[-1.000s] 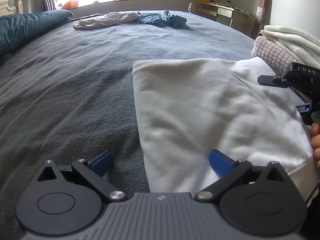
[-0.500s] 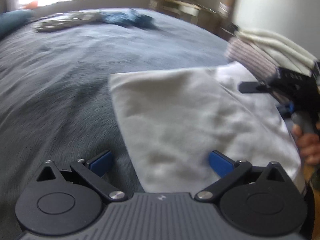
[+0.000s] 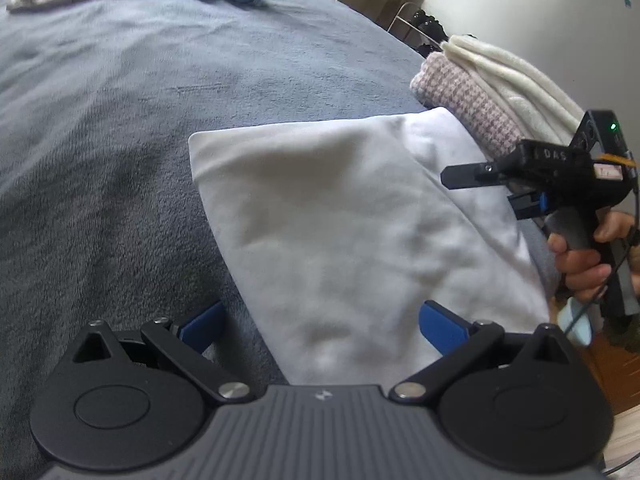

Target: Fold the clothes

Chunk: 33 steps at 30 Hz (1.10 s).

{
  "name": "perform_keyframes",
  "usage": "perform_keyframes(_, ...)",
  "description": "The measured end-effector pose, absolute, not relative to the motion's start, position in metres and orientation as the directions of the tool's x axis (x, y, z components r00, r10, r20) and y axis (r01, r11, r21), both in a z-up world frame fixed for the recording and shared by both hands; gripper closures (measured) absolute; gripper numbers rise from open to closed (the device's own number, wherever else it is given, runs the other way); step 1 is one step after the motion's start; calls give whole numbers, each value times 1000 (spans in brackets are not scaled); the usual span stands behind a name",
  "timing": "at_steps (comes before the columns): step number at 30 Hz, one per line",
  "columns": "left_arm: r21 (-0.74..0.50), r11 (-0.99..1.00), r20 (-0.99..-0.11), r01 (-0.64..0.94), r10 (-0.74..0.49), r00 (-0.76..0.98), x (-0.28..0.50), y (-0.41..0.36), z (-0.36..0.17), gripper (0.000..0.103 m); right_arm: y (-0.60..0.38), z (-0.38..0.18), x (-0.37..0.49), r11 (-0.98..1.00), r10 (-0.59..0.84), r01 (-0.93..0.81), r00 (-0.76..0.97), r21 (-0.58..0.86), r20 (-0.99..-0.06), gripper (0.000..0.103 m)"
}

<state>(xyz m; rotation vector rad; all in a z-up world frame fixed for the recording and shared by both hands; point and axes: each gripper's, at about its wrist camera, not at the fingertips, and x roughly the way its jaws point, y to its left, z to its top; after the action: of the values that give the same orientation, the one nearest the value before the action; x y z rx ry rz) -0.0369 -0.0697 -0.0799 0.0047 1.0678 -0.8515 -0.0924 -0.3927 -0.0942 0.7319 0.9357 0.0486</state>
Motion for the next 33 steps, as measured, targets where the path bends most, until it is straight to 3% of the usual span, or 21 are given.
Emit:
perform_keyframes(7, -373, 764, -824, 527, -534, 190, -28, -80, -77, 3, -411, -102, -105, 633, 400, 337, 629, 697, -667, 15)
perform_keyframes(9, -402, 816, -825, 415, -520, 223, -22, -78, -74, 9, -413, -106, -107, 598, 405, 351, 644, 721, -649, 14)
perform_keyframes(13, -425, 869, -833, 255, -485, 266, -14, -78, -74, 9, -416, -107, -103, 573, 439, 329, 651, 751, -620, 14)
perform_keyframes(20, -260, 908, -880, 328, -363, 306, -16, -104, -68, 12, -433, -113, -85, 516, 535, 242, 658, 822, -530, 14)
perform_keyframes(23, -273, 895, -866, 352, -388, 316, -1, -113, -69, 12, -438, -116, -71, 473, 556, 243, 663, 847, -501, 14)
perform_keyframes(30, -434, 802, -783, 411, -561, 270, 31, -94, -79, 15, -425, -115, -48, 492, 562, 216, 662, 844, -496, 14)
perform_keyframes(33, -505, 753, -754, 422, -623, 210, 28, -81, -79, 18, -423, -115, -53, 490, 603, 210, 620, 846, -503, 22)
